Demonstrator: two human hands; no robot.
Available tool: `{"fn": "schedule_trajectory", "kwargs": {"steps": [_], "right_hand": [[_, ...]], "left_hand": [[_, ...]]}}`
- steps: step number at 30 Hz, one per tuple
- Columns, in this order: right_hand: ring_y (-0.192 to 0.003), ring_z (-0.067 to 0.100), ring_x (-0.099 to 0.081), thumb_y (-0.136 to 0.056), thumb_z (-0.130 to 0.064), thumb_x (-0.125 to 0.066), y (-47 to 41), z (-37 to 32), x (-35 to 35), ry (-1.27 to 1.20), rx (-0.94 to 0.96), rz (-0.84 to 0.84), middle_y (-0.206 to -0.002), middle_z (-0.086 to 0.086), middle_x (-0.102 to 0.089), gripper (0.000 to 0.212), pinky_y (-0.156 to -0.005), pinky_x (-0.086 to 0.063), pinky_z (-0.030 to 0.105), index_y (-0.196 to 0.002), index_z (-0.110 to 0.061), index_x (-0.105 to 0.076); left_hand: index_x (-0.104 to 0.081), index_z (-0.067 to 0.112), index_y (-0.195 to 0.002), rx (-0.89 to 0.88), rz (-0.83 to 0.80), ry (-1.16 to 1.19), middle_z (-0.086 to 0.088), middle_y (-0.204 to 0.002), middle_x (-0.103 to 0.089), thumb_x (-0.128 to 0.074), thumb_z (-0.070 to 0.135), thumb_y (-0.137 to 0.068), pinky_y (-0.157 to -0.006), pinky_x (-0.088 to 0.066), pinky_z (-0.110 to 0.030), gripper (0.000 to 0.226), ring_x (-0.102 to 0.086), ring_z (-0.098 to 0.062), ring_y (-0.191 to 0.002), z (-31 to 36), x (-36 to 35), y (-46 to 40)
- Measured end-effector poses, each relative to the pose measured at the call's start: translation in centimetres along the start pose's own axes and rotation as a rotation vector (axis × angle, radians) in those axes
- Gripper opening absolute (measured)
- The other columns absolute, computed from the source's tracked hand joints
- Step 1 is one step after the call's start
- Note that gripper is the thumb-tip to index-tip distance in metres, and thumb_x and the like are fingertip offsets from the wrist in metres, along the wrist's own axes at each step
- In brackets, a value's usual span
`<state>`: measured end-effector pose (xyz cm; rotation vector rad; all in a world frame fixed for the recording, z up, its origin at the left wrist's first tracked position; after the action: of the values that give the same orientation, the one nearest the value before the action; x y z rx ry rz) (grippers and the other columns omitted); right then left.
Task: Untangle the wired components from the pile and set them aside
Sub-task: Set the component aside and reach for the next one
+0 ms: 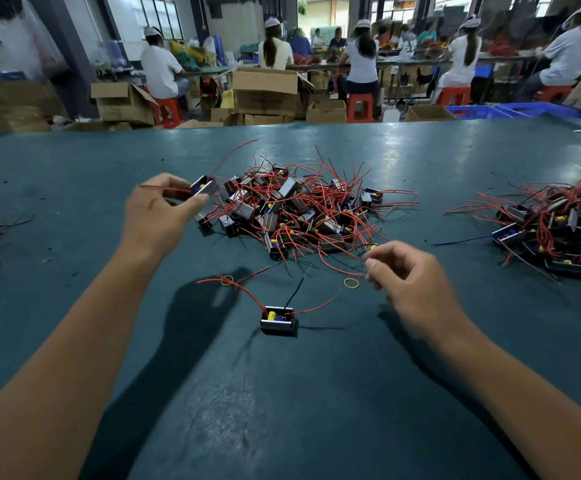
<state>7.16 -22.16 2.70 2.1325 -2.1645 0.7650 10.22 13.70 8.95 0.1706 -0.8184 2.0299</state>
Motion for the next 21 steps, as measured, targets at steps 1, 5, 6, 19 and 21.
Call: {"fn": "schedule_trajectory", "kwargs": {"steps": [1,5,6,19,21], "right_hand": [[-0.066,0.014,-0.062,-0.091,-0.014,-0.067,0.2,-0.8,0.4,0.070,0.082,0.069,-0.074,-0.003,-0.070,0.007,-0.063,-0.050,0.029,-0.089,-0.021,-0.069],[-0.092,0.013,-0.055,-0.094,-0.011,-0.061,2.4,-6.0,2.4,0.338,0.633,0.337,-0.098,-0.006,-0.062,0.012,-0.088,-0.044,0.025,-0.104,-0.009,-0.067],[-0.099,0.018,-0.055,-0.094,-0.012,-0.060,3.1,-7.1,2.8,0.380,0.749,0.386,-0.103,-0.001,-0.061,0.016,-0.094,-0.041,0.028,-0.106,-0.005,-0.067],[-0.099,0.028,-0.060,-0.079,-0.059,-0.063,3.0,-8.2,3.1,0.873,0.531,0.115,-0.102,-0.002,-0.068,0.054,-0.085,-0.042,0.044,-0.121,-0.025,-0.068],[-0.073,0.018,-0.063,-0.077,-0.064,-0.061,3.2,-8.2,3.6,0.754,0.456,0.099,-0.074,-0.012,-0.066,0.044,-0.068,-0.050,0.038,-0.108,-0.033,-0.069]], "left_hand": [[-0.068,0.027,-0.081,-0.028,-0.077,0.001,0.011,-0.071,-0.070,-0.080,0.029,-0.082,-0.060,-0.046,-0.018,0.012,-0.061,0.003,-0.061,1.9,-0.1,0.4],[-0.071,0.027,-0.091,-0.176,-0.342,-0.099,0.011,-0.078,-0.074,-0.080,0.035,-0.082,-0.067,-0.053,-0.021,0.015,-0.068,-0.002,-0.071,9.5,-0.7,3.1],[-0.072,0.026,-0.093,-0.224,-0.356,-0.118,0.010,-0.079,-0.073,-0.080,0.036,-0.082,-0.068,-0.054,-0.023,0.017,-0.068,-0.004,-0.072,11.3,-0.9,3.9],[-0.073,0.012,-0.104,-0.203,-0.591,0.172,-0.004,-0.090,-0.073,-0.083,0.014,-0.080,-0.083,-0.057,-0.042,0.025,-0.070,-0.022,-0.082,12.6,-8.8,11.7],[-0.073,0.014,-0.103,-0.255,-0.541,0.164,-0.005,-0.092,-0.070,-0.084,0.014,-0.079,-0.082,-0.056,-0.042,0.026,-0.068,-0.022,-0.081,12.0,-8.8,12.0]]}}
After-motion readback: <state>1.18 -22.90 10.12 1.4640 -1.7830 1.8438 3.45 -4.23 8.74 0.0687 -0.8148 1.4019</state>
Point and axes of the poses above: each hand's wrist, its own y-axis away from the middle knuckle, its own x-axis out of the back of the hand, z = x × y, the point moved 4 cm from there along -y, towards the middle knuckle
